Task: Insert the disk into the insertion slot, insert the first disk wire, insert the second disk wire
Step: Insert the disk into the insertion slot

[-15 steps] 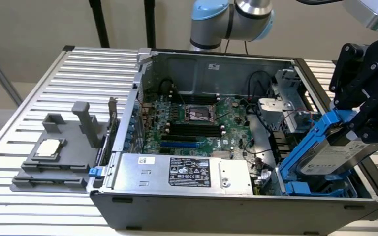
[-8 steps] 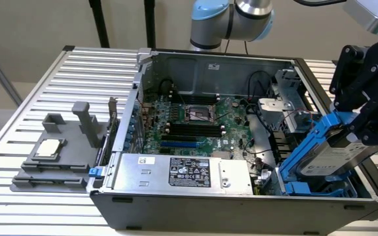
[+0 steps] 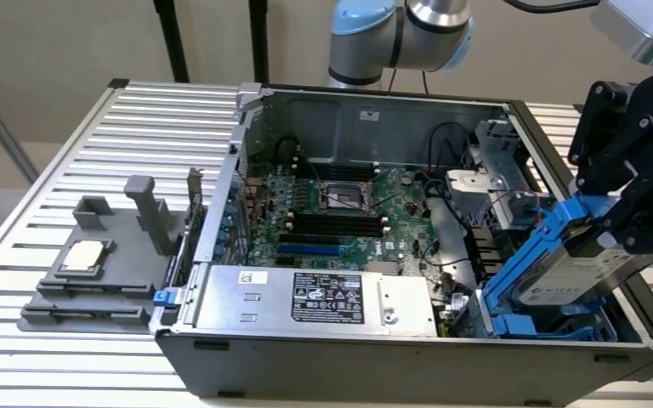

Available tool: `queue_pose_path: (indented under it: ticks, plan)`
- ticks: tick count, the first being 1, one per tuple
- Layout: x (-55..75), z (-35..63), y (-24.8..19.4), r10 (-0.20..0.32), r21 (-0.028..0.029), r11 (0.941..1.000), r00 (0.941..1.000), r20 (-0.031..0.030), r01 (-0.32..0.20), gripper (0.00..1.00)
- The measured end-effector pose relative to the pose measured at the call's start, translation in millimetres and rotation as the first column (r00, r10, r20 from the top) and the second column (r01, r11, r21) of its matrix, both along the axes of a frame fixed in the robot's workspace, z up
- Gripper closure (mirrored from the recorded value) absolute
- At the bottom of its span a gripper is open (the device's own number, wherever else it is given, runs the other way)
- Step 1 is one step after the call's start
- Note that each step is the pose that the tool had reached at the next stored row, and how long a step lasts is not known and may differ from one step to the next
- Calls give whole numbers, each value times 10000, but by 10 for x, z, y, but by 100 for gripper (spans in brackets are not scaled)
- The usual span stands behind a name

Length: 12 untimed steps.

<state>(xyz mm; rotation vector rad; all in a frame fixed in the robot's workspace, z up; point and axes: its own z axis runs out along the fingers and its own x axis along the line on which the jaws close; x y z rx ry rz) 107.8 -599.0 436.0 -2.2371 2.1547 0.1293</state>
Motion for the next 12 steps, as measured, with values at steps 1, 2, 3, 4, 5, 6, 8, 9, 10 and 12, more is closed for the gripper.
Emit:
queue_pose_path:
  ticks: [1, 2, 3, 4, 5, 6, 8, 9, 10, 12]
  plan:
    - [0, -4, 0, 1, 3, 10000, 10000, 0, -1, 68]
    - [0, -7, 0, 2, 6, 10000, 10000, 0, -2, 68]
    - [0, -12, 0, 4, 10, 10000, 10000, 0, -4, 68]
    - [0, -15, -1, 5, 11, 10000, 10000, 0, -5, 68]
    - [0, -20, -1, 6, 14, 10000, 10000, 0, -6, 68]
    - [0, -24, -1, 8, 16, 10000, 10000, 0, -8, 68]
    - [0, -34, -1, 12, 17, 10000, 10000, 0, -12, 68]
    - [0, -40, -1, 13, 17, 10000, 10000, 0, -13, 68]
    - [0, -46, -1, 16, 18, 10000, 10000, 0, -16, 68]
    - [0, -58, -1, 24, 19, 10000, 10000, 0, -24, 68]
